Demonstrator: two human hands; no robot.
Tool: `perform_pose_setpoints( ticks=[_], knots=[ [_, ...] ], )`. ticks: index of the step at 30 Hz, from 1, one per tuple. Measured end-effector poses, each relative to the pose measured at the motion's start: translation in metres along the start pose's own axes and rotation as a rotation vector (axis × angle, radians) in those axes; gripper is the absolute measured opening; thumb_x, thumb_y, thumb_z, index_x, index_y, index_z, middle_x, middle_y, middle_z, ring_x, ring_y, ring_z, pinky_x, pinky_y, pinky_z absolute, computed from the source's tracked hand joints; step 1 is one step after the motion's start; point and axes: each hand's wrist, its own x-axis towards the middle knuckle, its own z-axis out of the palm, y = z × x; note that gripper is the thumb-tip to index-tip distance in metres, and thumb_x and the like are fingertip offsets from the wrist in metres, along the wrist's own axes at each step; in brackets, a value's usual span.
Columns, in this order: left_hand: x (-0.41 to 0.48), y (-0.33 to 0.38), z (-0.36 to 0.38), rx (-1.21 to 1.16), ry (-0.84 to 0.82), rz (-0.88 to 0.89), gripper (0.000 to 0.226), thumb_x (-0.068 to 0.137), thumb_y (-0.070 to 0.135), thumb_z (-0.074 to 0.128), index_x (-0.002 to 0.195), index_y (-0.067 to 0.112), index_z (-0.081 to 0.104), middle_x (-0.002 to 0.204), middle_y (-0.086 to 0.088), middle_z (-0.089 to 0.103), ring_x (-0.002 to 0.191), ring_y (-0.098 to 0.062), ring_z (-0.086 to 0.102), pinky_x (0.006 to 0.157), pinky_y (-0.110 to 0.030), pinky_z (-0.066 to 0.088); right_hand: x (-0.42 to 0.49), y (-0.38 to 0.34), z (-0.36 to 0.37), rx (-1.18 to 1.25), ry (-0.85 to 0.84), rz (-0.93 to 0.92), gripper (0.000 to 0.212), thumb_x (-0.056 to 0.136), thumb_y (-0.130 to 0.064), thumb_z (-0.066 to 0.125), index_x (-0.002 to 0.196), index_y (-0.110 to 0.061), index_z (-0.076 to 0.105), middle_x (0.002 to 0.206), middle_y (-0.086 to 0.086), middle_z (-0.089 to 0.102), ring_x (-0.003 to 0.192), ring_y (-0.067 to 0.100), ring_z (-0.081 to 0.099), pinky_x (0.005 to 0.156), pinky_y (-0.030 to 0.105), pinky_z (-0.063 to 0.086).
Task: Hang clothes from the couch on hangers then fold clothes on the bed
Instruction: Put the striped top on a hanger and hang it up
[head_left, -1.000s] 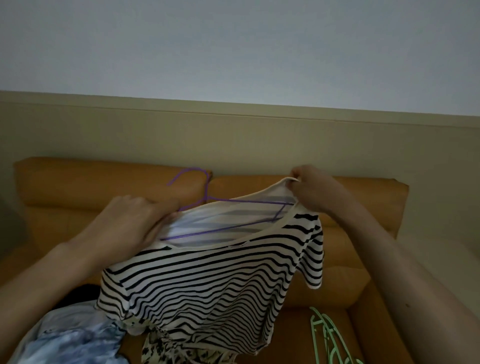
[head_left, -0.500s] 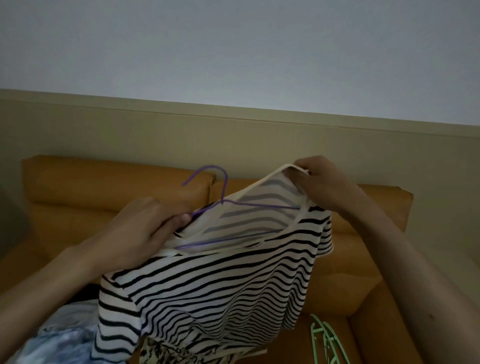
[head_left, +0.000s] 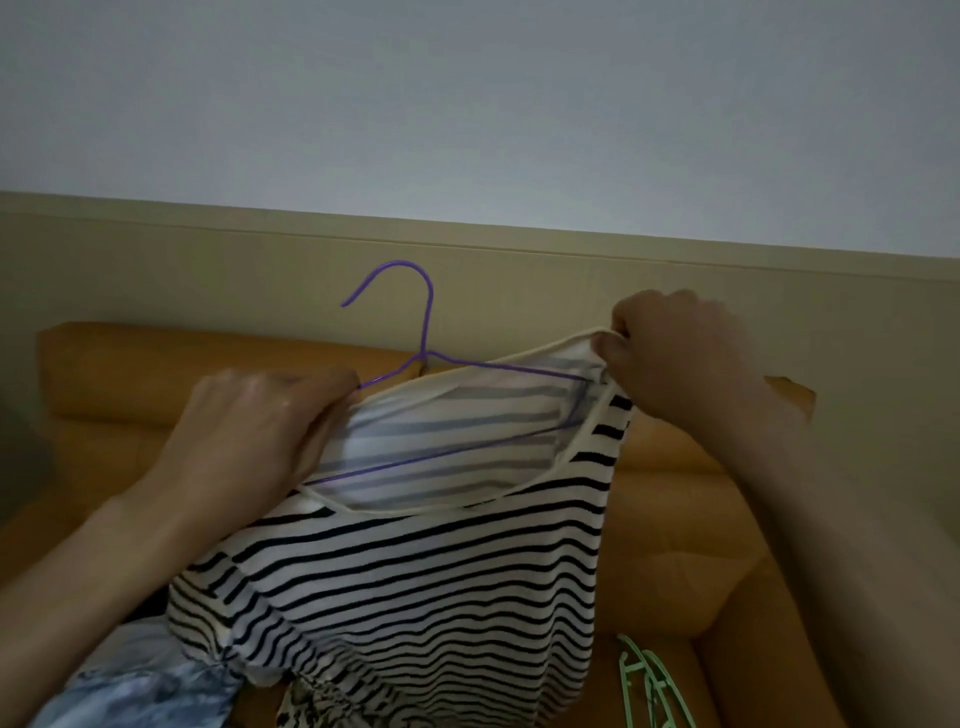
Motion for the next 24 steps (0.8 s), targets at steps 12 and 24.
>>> perform_pose_setpoints(
  ticks=[12, 24],
  knots=[
    [-0.002, -0.02, -0.011, -0.193, 0.14, -0.027, 0.03, 0.101, 0.028, 0.048, 0.09, 0.013, 0.072, 0.054, 0.005, 0.049, 0.043, -0.019, 0.045, 0.043, -0.036, 0.04, -0.003, 0.007, 0.014, 0.717, -0.217, -0.534, 0.039, 0.097, -0.035, 0.061, 0.135, -0.026, 0.058, 0.125, -0.01, 0.057, 0.119, 0.008, 0.055, 0.098, 0.022, 0.045],
    [0.003, -0.049, -0.007, -0.313, 0.056, -0.067, 0.025, 0.099, 0.042, 0.053, 0.09, 0.022, 0.065, 0.081, 0.018, 0.055, 0.07, -0.006, 0.055, 0.063, -0.037, 0.046, -0.003, 0.0, 0.049, 0.694, 0.089, -0.499, 0.031, 0.108, -0.027, 0.04, 0.083, -0.013, 0.054, 0.069, -0.004, 0.055, 0.062, 0.013, 0.053, 0.055, 0.017, 0.034]
  ],
)
